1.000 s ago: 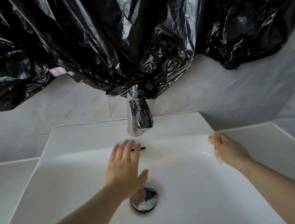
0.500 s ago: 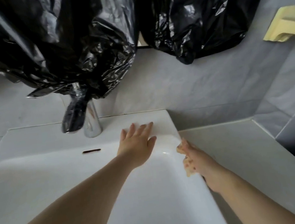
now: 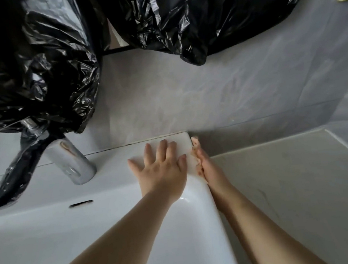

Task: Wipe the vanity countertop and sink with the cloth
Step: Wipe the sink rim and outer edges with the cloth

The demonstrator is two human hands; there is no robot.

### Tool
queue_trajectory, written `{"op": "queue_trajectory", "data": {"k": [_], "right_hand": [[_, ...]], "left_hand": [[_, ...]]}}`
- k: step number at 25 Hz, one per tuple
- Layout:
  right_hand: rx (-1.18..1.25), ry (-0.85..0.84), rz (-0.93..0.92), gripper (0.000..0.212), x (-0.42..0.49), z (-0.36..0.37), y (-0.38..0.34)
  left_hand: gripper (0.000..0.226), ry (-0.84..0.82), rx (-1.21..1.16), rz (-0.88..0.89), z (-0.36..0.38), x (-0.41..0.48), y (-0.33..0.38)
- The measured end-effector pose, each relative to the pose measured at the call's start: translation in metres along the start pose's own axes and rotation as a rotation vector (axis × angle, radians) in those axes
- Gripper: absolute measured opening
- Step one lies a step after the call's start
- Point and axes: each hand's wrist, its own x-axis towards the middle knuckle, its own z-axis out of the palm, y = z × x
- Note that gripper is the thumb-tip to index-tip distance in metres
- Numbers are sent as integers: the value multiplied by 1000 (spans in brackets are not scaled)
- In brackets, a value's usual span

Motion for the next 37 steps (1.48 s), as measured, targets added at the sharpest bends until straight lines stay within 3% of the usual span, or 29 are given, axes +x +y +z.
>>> {"op": "queue_trajectory", "data": {"k": [2,10,12,19,23,27,31,33,35,37], "right_hand": [[39,-65,5,29,-20,0,11],[19,-116,-172,35,4,-10,11],[17,-51,-50,34,-12,-4,17],[62,-114,-120,36,12,-11,9],[90,-136,26,47,-21,-9,24],[102,-123,-24,43,-13,-9,24],[57,-167,-222,46,26,-19,20],[27,-105,-162,47,18,-20,19],[35,-122,21,48,2,-10,23],[58,-107,44,47,-25,-12,37]], "left_hand": [[50,28,23,2,2,-1,2],[52,43,64,-21,5,-1,3],[52,59,60,-24,6,-1,3],[51,72,56,-37,6,0,4],[50,123,55,-34,9,-1,4],[49,139,47,-35,11,0,4],[50,150,51,-35,10,0,3],[50,147,47,-37,12,-1,3],[50,170,43,-20,14,-1,3],[51,202,39,-8,15,1,2]]}}
